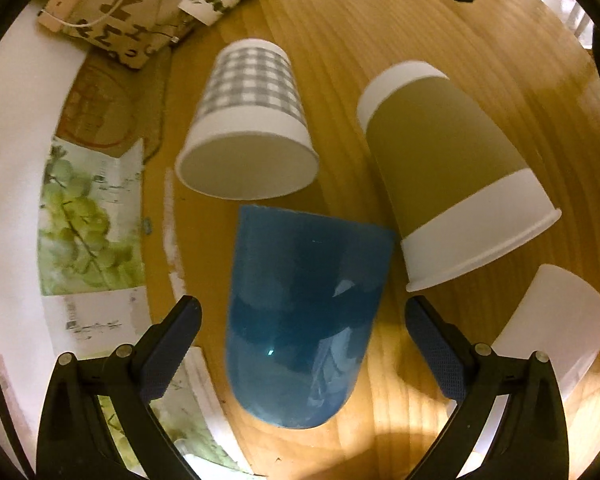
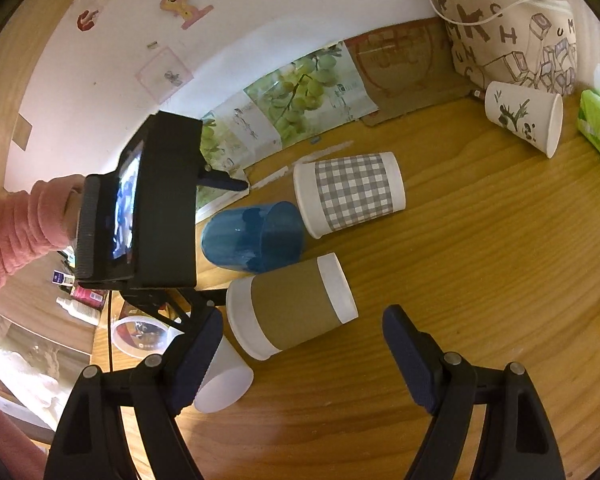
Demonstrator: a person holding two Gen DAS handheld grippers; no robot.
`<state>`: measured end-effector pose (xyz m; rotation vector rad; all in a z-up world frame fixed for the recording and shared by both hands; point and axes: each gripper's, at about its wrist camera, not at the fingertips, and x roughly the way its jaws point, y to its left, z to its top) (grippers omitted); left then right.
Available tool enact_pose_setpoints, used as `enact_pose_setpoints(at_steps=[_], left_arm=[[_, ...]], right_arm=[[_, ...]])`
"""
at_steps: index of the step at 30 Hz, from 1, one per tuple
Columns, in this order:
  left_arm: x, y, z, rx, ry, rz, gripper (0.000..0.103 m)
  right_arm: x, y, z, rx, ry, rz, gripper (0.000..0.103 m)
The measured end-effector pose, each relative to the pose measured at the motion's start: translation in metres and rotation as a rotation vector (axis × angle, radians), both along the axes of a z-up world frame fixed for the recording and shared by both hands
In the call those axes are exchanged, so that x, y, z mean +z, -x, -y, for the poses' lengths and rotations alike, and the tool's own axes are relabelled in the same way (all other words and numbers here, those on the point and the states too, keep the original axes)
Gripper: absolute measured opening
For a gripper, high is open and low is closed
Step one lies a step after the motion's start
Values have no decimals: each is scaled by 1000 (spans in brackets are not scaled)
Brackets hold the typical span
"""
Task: Flip cup upright
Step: 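Close the left gripper around the blue cup's body, then lift the blue cup with the left gripper and carry it toward the right tool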
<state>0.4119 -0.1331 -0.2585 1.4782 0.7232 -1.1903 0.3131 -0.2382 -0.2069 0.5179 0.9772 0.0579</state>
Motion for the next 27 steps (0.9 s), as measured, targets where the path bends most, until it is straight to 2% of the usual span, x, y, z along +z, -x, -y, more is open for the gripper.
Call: enact_pose_setpoints(at_steps=[2,6,8,17,27], left_arm=[[-2,-2,0,4,-14,-25,92],[-6,-9,2,31,-36,-38,83],[-5,-14,2,58,-36,-62,72],[-5,-26,2,162,-34,-110,71],[13,-45,-1,368,-10,-183,71]], right_arm=[[-1,-1,1,-3,-5,-3,83],[-2,-1,3,-7,-11,-6,83],[-1,-1,3,-7,-12,-6,83],[2,5,7,-16,-27,4,83],[16,20,10,-22,-35,43,82]])
